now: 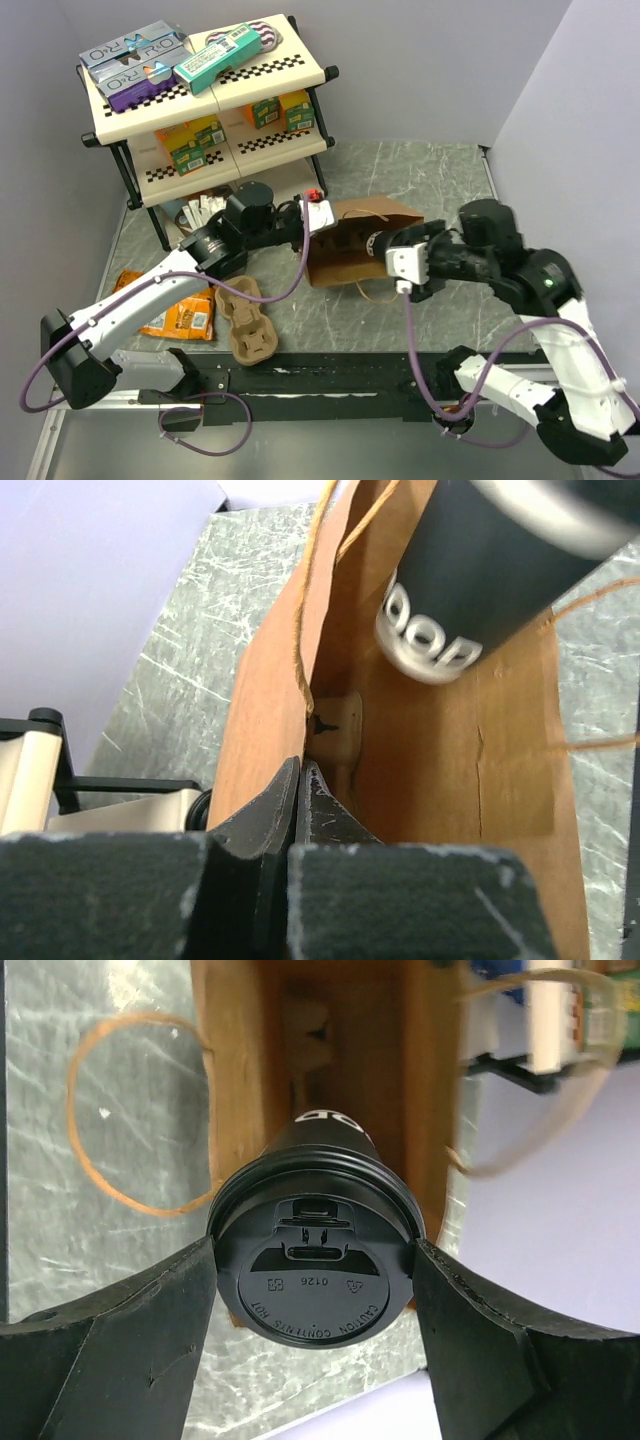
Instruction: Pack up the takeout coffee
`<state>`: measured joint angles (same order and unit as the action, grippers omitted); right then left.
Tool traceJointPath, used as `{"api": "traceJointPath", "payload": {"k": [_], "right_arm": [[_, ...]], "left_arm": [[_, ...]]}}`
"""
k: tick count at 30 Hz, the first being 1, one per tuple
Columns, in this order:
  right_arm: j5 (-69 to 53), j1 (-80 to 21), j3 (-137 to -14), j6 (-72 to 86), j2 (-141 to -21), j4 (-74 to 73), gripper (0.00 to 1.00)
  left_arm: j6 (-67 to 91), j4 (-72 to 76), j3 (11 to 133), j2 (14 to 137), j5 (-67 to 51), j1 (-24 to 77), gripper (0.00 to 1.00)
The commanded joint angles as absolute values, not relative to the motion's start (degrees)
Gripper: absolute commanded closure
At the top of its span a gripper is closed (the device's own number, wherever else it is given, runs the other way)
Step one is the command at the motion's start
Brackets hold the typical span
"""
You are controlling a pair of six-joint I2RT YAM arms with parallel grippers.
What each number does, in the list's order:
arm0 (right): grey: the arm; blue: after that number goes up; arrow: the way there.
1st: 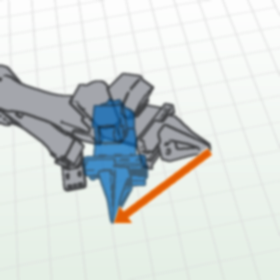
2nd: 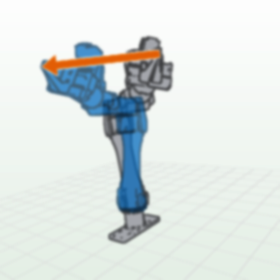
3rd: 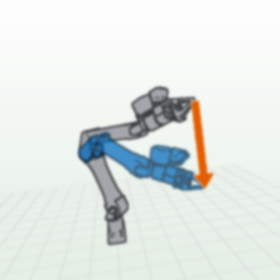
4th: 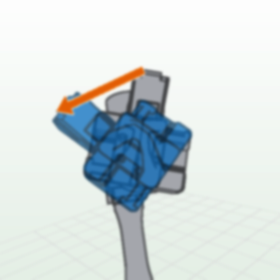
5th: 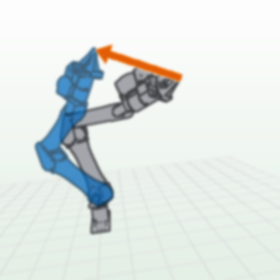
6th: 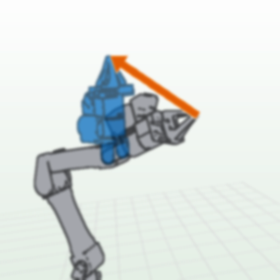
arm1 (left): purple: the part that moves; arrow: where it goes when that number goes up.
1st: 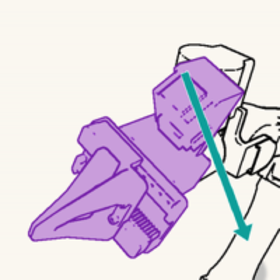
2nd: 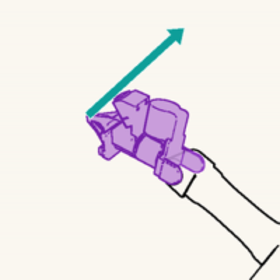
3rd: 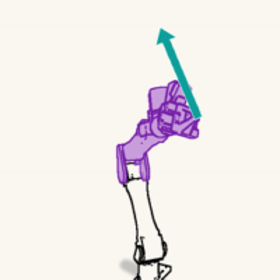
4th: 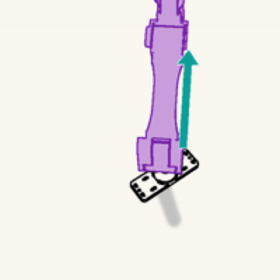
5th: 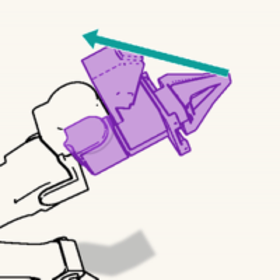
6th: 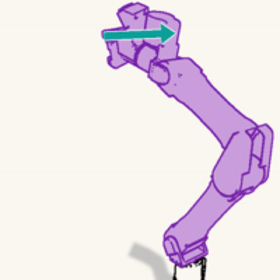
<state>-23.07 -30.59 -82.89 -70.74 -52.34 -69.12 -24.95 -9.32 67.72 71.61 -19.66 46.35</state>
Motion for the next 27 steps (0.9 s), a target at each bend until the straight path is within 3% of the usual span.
{"api": "traceJointPath", "payload": {"k": [1,17,22,27], "right_arm": [[-14.87,-36.37,-77.18,-72.51,-51.42,-62.06,1.0],[-14.94,-43.24,-68.38,-66.98,-49.22,-58.36,1.0],[-14.77,-43.16,-73.03,-63.91,-49.31,-57.74,1.0],[-14.59,-43.07,-86.2,-59.42,-50.27,-61.34,1.0]], "left_arm": [[-21.01,-7.82,67.06,68.3,-20.04,46.58,0.99],[-14.68,-3.16,58.36,65.74,-20.21,47.37,0.99],[-14.5,-2.9,59.32,66.27,-19.69,47.46,0.99],[-9.51,-4.65,62.66,66.79,-21.08,46.41,0.99]]}}
